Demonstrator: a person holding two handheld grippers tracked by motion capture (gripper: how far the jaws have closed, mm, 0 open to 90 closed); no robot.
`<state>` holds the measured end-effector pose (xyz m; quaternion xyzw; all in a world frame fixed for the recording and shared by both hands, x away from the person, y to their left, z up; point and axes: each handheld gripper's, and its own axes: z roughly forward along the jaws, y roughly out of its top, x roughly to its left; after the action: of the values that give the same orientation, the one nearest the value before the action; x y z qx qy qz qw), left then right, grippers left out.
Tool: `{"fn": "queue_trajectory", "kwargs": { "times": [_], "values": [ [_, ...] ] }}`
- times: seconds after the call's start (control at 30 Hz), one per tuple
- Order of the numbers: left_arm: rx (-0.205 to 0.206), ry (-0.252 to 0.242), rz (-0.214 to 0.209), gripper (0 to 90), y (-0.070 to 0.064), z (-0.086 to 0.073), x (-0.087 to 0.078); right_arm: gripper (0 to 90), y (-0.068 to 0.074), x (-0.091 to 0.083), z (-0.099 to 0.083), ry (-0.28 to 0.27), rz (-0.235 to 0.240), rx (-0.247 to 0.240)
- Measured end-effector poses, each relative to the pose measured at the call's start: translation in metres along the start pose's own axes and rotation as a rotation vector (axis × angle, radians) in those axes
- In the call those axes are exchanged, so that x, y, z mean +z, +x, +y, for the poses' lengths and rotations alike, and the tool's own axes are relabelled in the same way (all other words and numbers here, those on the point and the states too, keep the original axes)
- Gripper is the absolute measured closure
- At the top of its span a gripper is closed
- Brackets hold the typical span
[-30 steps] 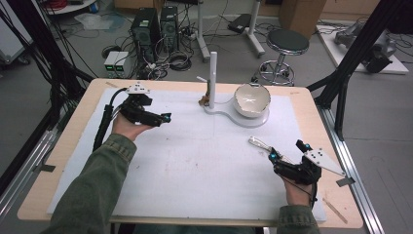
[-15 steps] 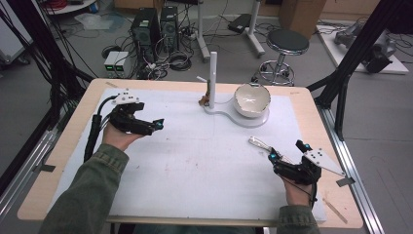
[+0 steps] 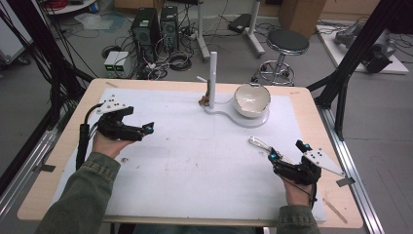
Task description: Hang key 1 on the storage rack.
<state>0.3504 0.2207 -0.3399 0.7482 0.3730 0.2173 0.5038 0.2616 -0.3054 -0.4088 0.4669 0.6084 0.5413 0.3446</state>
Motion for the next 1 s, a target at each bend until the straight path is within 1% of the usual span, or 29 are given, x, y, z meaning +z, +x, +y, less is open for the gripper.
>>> {"fn": "queue_trajectory", "kwargs": {
  "times": [0.2, 0.37, 0.47, 0.63, 0.73, 0.77, 0.83, 1.0],
  "values": [
    [-0.014, -0.023, 0.037, 1.7, 0.006, -0.012, -0.013, 0.5, 0.000, 0.000, 0.000, 0.002, -0.002, -0.005],
    [-0.022, -0.068, 0.089, 1.7, 0.011, -0.021, -0.028, 0.5, 0.000, 0.000, 0.000, 0.003, -0.002, -0.009],
    [-0.034, -0.093, 0.111, 1.7, 0.014, -0.026, -0.037, 0.5, 0.001, 0.000, 0.000, 0.005, -0.001, -0.005],
    [-0.048, -0.111, 0.132, 1.6, 0.017, -0.033, -0.046, 0.5, 0.001, 0.000, 0.000, 0.006, -0.003, -0.007],
    [-0.071, -0.128, 0.141, 1.7, 0.019, -0.041, -0.051, 0.5, 0.001, 0.000, 0.000, 0.005, -0.002, -0.008],
    [-0.075, -0.126, 0.146, 1.7, 0.019, -0.044, -0.052, 0.5, 0.001, 0.000, 0.000, 0.005, -0.002, -0.007],
    [-0.076, -0.127, 0.155, 1.7, 0.020, -0.048, -0.054, 0.5, 0.001, 0.000, 0.000, 0.005, -0.002, -0.006],
    [-0.089, -0.148, 0.175, 1.7, 0.022, -0.061, -0.062, 0.5, 0.001, 0.000, 0.000, 0.005, -0.002, -0.006]
  ]
}}
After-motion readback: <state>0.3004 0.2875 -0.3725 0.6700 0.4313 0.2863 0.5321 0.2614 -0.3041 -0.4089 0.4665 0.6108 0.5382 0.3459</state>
